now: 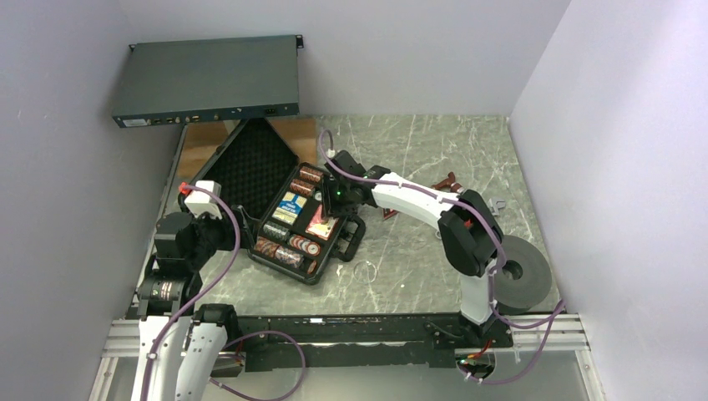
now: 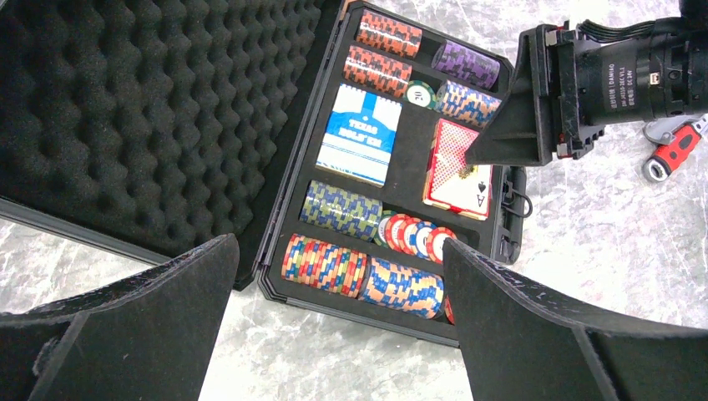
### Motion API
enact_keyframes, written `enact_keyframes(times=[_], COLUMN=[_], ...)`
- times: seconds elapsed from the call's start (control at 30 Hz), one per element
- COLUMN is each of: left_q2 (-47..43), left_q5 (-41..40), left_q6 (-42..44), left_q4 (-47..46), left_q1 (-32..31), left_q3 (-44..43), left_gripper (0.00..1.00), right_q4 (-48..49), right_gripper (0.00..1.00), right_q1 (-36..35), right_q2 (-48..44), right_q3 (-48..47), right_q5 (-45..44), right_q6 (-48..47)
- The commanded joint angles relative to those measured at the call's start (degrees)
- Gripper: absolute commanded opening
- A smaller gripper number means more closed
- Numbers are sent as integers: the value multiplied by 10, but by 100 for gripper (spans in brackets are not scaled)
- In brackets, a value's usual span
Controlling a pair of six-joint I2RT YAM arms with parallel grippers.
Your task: Pack up texas hold em set
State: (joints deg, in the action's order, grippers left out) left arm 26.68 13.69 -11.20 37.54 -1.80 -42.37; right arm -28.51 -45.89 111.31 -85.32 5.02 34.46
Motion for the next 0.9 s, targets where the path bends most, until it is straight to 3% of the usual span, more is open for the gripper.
enact_keyframes(times=[0.0, 0.2, 0.4, 0.7, 0.87], left_q2=[-6, -5, 3, 15, 12], left_q5=[4, 8, 35, 36, -39], left_q6=[3, 4, 7, -11, -72], left_q4=[-15, -14, -14, -19, -62], left_q1=[3, 3, 4, 3, 3], left_q3=[-3, -6, -11, -29, -15], left_gripper=[99, 99, 99, 99, 99], right_q4=[-50, -88, -114, -109, -113], right_gripper=[46, 72, 99, 100, 100], right_q1=[-3, -3, -3, 7, 12], right_q2=[-42, -114, -192, -288, -307], right_q3=[3, 1, 58, 178, 203], right_q5=[-13, -75, -163, -255, -272], right_q6=[-17, -29, -33, -25, -24])
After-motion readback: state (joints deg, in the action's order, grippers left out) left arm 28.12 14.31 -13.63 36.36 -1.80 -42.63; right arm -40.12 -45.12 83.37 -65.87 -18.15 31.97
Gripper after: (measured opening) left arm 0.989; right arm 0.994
